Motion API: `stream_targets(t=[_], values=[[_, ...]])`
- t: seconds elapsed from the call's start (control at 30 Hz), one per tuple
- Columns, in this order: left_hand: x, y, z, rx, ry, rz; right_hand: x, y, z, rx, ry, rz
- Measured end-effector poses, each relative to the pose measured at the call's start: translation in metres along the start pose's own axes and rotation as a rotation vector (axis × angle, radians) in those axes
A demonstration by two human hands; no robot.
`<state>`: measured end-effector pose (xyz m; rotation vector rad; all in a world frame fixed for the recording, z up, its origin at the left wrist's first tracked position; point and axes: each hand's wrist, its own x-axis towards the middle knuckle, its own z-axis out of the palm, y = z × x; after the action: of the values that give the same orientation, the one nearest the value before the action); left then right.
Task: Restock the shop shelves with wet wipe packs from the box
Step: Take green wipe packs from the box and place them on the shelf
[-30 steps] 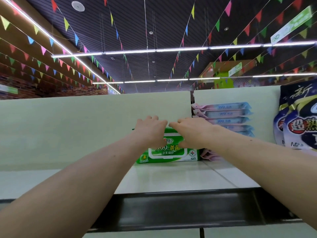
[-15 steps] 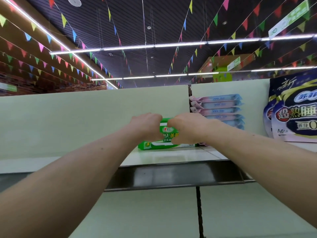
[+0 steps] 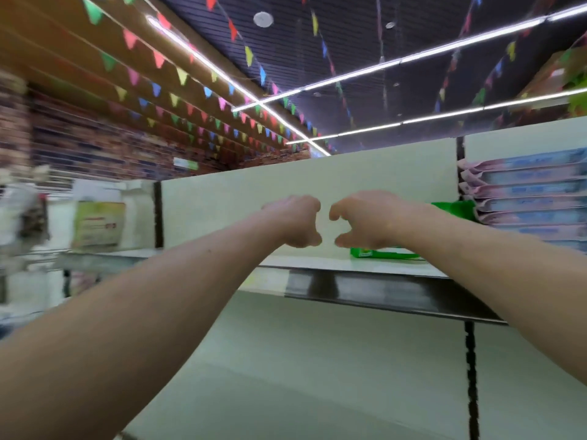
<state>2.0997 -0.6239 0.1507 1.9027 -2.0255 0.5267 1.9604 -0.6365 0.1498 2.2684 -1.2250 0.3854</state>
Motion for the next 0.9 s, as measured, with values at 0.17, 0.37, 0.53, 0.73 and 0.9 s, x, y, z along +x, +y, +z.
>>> stream_targets(t=[0.17,0.37,0.53,0.73,0.9], values=[[-0.046,-0.006,-0.014,0.062,-0.011,-0.232,0.000,-0.023,-0.005,0.094,0.058,-0.188],[-0.120,-0.020,-0.025,0.191,-0.050,-0.455,-0.017,-0.080,-0.013,0.203,0.131,-0.408],[-0.202,-0.032,-0.043,0.257,-0.136,-0.611,-0.050,-0.149,-0.027,0.326,0.169,-0.624],[-0.316,-0.045,-0.066,0.344,-0.227,-0.830,-0.104,-0.243,-0.055,0.424,0.176,-0.853],[-0.423,-0.033,-0.089,0.396,-0.273,-1.071,-0.177,-0.309,-0.085,0.488,0.184,-1.028]])
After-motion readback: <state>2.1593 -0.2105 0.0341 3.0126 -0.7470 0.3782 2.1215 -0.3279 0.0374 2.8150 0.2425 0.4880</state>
